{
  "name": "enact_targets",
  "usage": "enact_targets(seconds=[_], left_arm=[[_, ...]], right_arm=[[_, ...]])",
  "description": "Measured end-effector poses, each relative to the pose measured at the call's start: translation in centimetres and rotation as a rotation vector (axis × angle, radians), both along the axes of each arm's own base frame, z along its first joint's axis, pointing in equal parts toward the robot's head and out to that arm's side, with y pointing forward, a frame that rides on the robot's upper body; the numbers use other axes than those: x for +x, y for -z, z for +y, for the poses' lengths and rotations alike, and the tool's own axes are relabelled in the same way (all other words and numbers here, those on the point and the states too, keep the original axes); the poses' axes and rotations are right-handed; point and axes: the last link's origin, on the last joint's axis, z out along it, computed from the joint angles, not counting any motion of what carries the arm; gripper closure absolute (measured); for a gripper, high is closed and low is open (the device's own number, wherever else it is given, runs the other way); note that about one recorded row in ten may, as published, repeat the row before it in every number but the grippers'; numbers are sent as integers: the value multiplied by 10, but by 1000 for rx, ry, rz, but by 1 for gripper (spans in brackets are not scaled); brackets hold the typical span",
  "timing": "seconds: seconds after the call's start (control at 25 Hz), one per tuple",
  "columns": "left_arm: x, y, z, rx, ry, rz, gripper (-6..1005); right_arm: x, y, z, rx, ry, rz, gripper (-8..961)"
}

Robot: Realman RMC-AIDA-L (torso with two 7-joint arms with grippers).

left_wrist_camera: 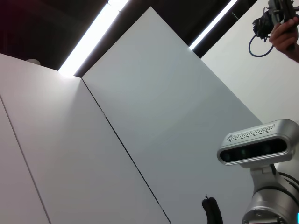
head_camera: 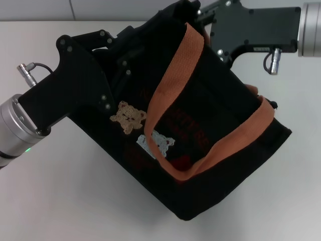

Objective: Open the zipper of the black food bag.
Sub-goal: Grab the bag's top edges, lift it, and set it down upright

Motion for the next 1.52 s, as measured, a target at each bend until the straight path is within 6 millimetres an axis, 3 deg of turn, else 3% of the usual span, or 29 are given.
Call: enact_targets(seconds=[0.24,0.56,0.88,1.24,1.44,1.52], left_arm=[[0,0,0,2,-3,-6,843],[1,0,1,9,-8,-11,843],[2,-1,3,9,5,-3,843],[3,-1,2,10,11,-3,843],[3,-1,1,10,17,-9,843],[3,-2,1,10,18,-8,843]], right_arm=[[7,-11,-7,-39,31,-11,955],[32,-44,-29,-50,56,-3,916],[55,-57,-33,-33,141,71,876],[46,-54,-21,-45,138,128,832],[41,-48,-20,-101,133,136,639],[39,-46,-20,-119,133,139,623]])
